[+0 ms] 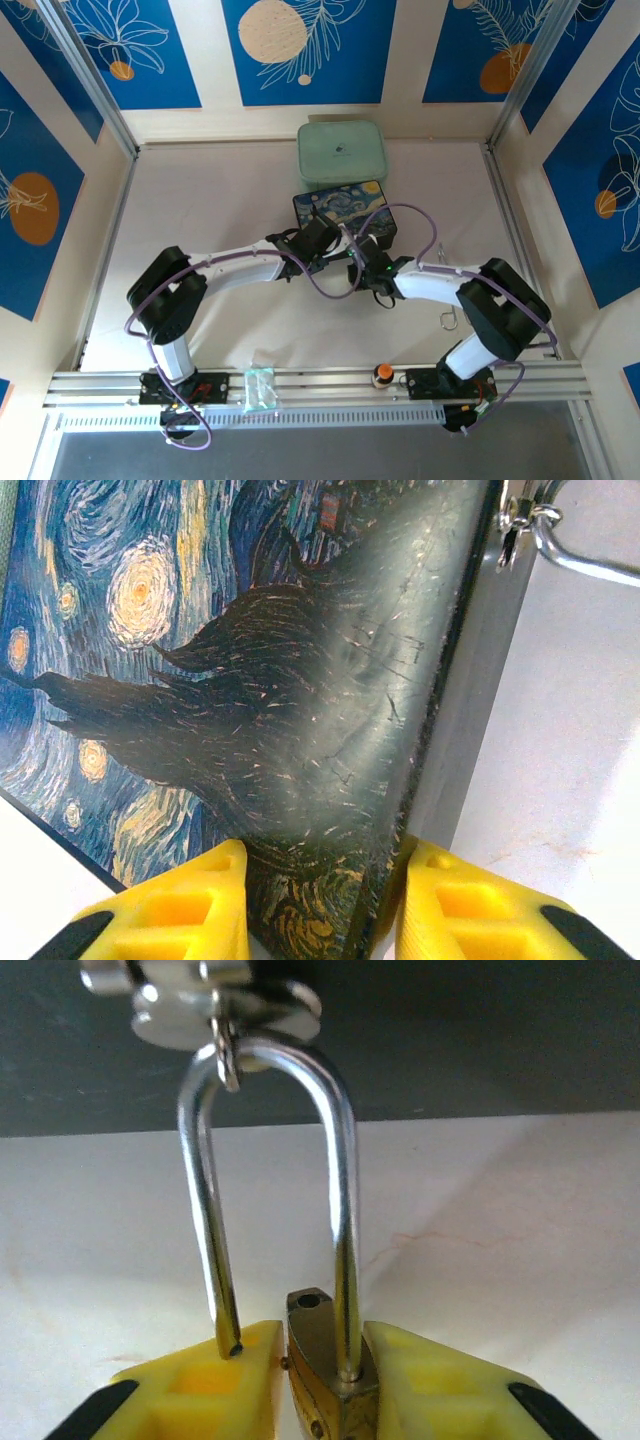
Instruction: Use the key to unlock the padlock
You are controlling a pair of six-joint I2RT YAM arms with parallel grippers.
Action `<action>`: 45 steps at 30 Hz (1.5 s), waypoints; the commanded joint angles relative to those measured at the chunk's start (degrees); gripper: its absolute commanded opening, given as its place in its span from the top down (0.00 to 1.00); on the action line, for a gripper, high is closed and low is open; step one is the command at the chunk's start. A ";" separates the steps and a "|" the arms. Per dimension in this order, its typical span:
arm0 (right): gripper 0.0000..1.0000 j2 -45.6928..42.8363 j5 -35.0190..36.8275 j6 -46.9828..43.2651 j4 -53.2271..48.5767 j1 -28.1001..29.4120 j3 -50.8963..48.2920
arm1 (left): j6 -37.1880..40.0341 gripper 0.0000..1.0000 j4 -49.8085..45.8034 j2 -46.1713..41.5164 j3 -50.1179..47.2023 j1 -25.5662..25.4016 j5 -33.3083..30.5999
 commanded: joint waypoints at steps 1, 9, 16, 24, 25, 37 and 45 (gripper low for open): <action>0.77 1.22 13.11 4.53 -6.51 4.12 2.73 | -3.00 0.67 -12.32 5.60 -2.68 -0.30 4.97; 0.75 8.52 29.74 22.38 -28.86 10.03 12.28 | -3.07 0.67 -12.09 5.36 -2.86 -0.33 4.83; 0.72 12.99 33.31 29.90 -37.34 14.90 16.54 | -3.36 0.68 -11.71 5.40 -3.10 -0.30 5.65; 0.66 0.79 20.09 16.99 -19.40 14.90 4.96 | -3.88 0.69 -11.34 5.38 -2.99 -0.35 7.18; 0.66 -1.40 17.68 15.72 -16.69 14.36 2.92 | -3.95 0.69 -11.39 5.41 -2.88 -0.31 7.26; 0.59 -22.06 -15.60 8.26 6.19 -6.78 -13.95 | -4.07 0.69 -11.95 4.94 -2.41 -0.31 8.11; 0.58 -11.61 -24.78 1.81 5.87 -13.32 -6.40 | -3.87 0.70 -12.83 5.03 -1.40 -0.30 8.34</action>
